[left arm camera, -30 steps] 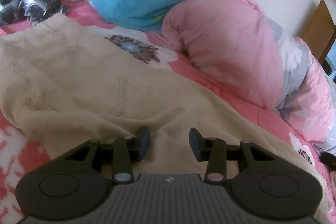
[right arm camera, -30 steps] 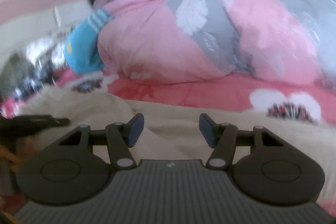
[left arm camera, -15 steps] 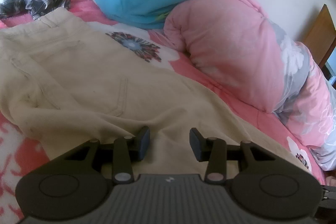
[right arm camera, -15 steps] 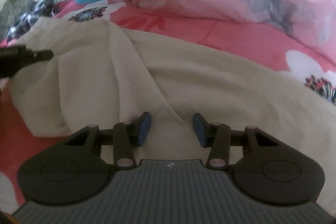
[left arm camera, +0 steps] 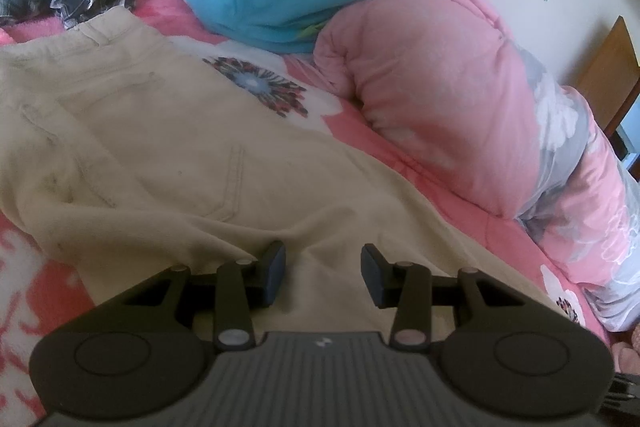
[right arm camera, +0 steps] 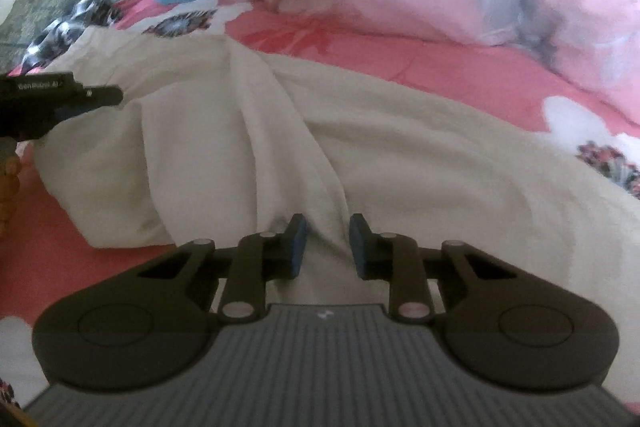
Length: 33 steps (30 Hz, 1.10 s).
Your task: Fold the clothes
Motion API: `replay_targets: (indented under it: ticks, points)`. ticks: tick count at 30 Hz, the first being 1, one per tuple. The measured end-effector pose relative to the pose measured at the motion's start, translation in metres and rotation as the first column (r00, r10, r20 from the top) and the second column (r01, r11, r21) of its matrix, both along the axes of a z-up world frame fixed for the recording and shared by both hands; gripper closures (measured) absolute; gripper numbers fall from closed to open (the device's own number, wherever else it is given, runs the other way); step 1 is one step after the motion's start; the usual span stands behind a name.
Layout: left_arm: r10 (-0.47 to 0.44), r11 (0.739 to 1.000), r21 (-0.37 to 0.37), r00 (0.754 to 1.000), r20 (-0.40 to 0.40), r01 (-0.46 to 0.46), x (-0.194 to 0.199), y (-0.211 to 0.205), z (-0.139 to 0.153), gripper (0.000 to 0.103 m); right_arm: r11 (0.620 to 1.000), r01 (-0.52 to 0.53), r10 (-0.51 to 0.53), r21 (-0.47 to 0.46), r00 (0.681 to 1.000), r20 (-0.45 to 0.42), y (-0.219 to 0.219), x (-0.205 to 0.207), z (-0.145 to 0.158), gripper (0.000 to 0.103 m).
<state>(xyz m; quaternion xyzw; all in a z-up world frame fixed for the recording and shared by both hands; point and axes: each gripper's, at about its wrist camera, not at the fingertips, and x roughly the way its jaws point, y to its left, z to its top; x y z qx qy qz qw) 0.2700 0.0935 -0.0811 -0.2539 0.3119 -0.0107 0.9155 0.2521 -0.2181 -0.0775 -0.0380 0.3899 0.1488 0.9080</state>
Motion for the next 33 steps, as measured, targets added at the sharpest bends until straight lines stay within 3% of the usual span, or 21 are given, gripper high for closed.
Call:
replay_targets:
  ticks: [3,6,7,8,10,12,13,15,16,17,20,22,25,29,33]
  points:
    - [0.000,1.000,-0.006,1.000,-0.002,-0.001,0.000,0.001,0.001,0.060,0.991,0.093,-0.095,0.096,0.995,0.008,-0.020,-0.019,0.009,0.057]
    - [0.004,1.000,-0.012,1.000,-0.004,-0.004,0.001,0.001,0.002,0.060,0.975,0.070,-0.076,0.211,0.997,0.016,-0.034,-0.047,0.015,0.040]
    - [0.004,1.000,-0.014,1.000,-0.005,-0.004,0.001,0.001,0.002,0.060,0.977,0.049,-0.056,0.207,0.998,0.025,-0.034,-0.056,0.014,0.027]
    - [0.005,1.000,-0.016,1.000,-0.005,-0.005,0.001,0.002,0.003,0.060,0.985,0.023,-0.030,0.173,0.999,0.035,-0.030,-0.063,0.013,0.016]
    - [0.005,1.000,-0.023,1.000,-0.005,-0.005,0.000,0.003,0.003,0.060,0.997,-0.030,0.028,0.069,0.999,0.035,-0.019,-0.072,0.005,0.014]
    - [0.005,0.999,-0.031,1.000,-0.005,-0.005,0.000,0.005,0.003,0.061,0.990,-0.081,0.083,-0.114,0.997,0.010,-0.002,-0.074,-0.013,0.010]
    - [0.005,0.999,-0.036,1.000,-0.006,-0.005,0.000,0.006,0.003,0.062,0.979,-0.093,0.098,-0.183,0.995,0.018,0.003,-0.076,-0.020,0.002]
    - [0.006,0.999,-0.043,1.000,-0.007,-0.006,0.000,0.007,0.003,0.062,0.981,-0.051,0.062,-0.187,0.997,0.052,0.002,-0.074,-0.022,0.001]
    - [0.006,0.999,-0.046,1.000,-0.007,-0.006,-0.001,0.008,0.003,0.063,0.984,-0.024,0.037,-0.176,0.997,0.067,0.000,-0.073,-0.021,0.006]
    - [0.006,0.999,-0.048,1.000,-0.007,-0.006,-0.001,0.008,0.003,0.063,0.988,0.006,0.006,-0.156,0.997,0.075,-0.001,-0.071,-0.019,0.030]
    - [0.006,0.999,-0.054,1.000,-0.008,-0.007,-0.001,0.009,0.004,0.063,0.992,0.102,-0.096,-0.077,0.992,0.083,-0.007,-0.066,-0.012,0.071]
    - [0.007,0.998,-0.063,1.000,-0.009,-0.007,-0.001,0.010,0.004,0.063,0.989,0.125,-0.117,-0.084,0.989,0.092,-0.004,-0.067,-0.009,0.085]
    - [0.008,0.997,-0.079,1.000,-0.013,-0.009,-0.001,0.013,0.004,0.063,0.989,0.140,-0.133,-0.053,0.984,0.117,0.000,-0.072,0.000,0.095]
    - [0.010,0.996,-0.089,1.000,-0.015,-0.011,-0.002,0.014,0.004,0.063,0.981,0.112,-0.137,0.161,0.979,0.151,0.001,-0.087,0.034,0.096]
    - [0.011,0.996,-0.091,1.000,-0.015,-0.013,-0.003,0.014,0.004,0.064,0.926,-0.024,-0.041,0.377,0.986,0.163,0.020,-0.096,0.060,0.096]
